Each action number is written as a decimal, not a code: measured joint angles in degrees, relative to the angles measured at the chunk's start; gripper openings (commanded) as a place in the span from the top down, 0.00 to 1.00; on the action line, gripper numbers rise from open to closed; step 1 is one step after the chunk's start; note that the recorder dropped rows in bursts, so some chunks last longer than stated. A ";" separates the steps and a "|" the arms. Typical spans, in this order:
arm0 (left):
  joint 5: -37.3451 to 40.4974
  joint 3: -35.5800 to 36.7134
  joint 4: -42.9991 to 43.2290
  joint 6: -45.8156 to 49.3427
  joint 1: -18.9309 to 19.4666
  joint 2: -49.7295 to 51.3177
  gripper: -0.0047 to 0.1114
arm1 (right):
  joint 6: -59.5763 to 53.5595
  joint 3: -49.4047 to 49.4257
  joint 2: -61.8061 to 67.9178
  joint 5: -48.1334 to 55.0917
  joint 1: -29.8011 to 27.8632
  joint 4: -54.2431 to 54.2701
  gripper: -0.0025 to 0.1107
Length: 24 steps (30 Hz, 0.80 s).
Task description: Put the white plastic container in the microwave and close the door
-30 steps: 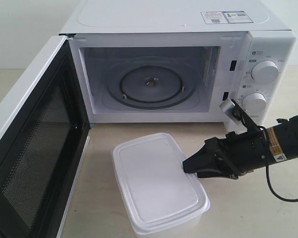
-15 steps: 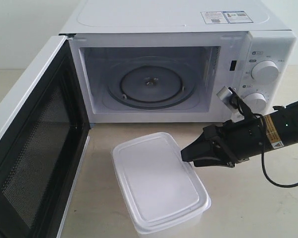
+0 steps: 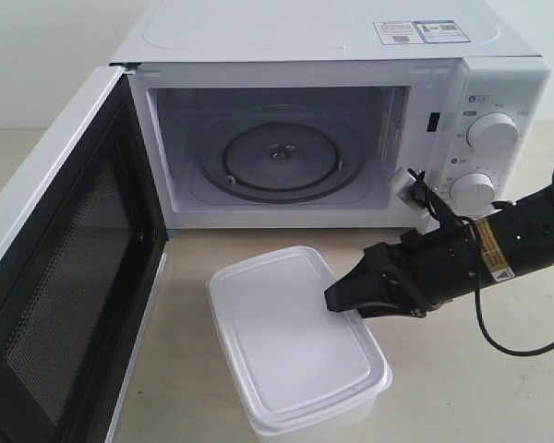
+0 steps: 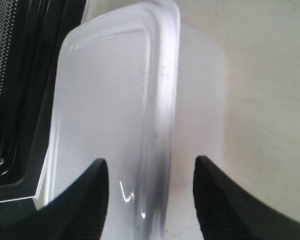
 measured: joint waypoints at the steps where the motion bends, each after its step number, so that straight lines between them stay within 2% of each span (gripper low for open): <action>1: 0.00 0.00 0.00 0.00 0.00 0.00 0.92 | 0.00 0.00 0.00 0.00 0.08 0.00 0.59; 20: 0.00 0.00 0.00 0.00 0.00 0.00 0.92 | 0.00 0.00 1.74 -1.17 0.88 -0.11 0.61; 22: 0.00 0.00 0.00 0.00 0.00 0.00 0.92 | 0.00 0.00 1.94 -0.96 1.17 -0.11 0.65; 24: 0.00 0.00 0.00 0.00 0.00 0.00 0.92 | 0.00 0.00 1.99 -0.85 1.31 -0.11 0.75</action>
